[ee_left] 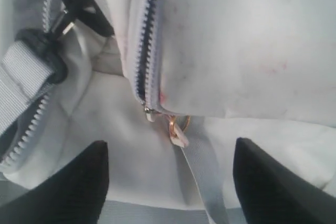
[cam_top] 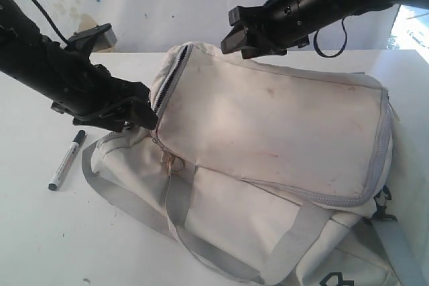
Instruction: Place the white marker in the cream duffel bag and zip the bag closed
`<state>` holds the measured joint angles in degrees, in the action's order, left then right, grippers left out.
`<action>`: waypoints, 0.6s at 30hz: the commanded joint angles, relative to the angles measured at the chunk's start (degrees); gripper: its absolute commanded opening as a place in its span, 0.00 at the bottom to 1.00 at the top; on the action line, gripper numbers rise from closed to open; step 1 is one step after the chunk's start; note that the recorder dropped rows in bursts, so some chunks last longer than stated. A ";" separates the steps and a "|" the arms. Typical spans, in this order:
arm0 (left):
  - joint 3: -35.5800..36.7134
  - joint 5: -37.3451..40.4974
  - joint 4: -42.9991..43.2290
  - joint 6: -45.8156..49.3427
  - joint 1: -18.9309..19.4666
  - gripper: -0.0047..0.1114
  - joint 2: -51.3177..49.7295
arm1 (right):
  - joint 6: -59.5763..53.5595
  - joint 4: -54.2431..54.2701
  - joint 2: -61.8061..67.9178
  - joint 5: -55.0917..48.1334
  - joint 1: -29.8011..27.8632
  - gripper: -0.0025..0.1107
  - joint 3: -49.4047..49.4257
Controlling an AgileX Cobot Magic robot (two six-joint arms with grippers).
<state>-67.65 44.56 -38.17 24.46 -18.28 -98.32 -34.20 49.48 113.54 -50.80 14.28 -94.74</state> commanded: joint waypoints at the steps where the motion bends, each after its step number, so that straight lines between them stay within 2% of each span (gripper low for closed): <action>1: -1.00 -3.51 1.65 -2.12 -0.14 0.66 0.18 | 4.16 -6.88 -2.29 -7.02 -0.60 0.40 -0.01; 3: -1.00 -3.89 1.38 -2.12 -0.14 0.66 -0.92 | 5.99 -9.36 -3.12 -8.55 -0.60 0.36 -0.01; 7: -1.00 -5.10 -2.19 -2.01 -0.14 0.66 -3.01 | 7.17 -10.10 -5.47 -11.70 -0.60 0.36 0.19; 13: -1.12 -6.31 -11.70 2.80 -0.14 0.66 -5.06 | 10.33 -15.30 -9.56 -13.04 0.50 0.36 1.40; 18: -4.91 -3.81 -12.12 2.73 -0.14 0.66 -7.81 | 9.36 -17.64 -13.83 -10.65 2.48 0.36 6.75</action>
<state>-70.13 39.28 -49.02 26.89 -18.28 -104.71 -24.26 32.79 102.14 -62.63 15.71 -90.74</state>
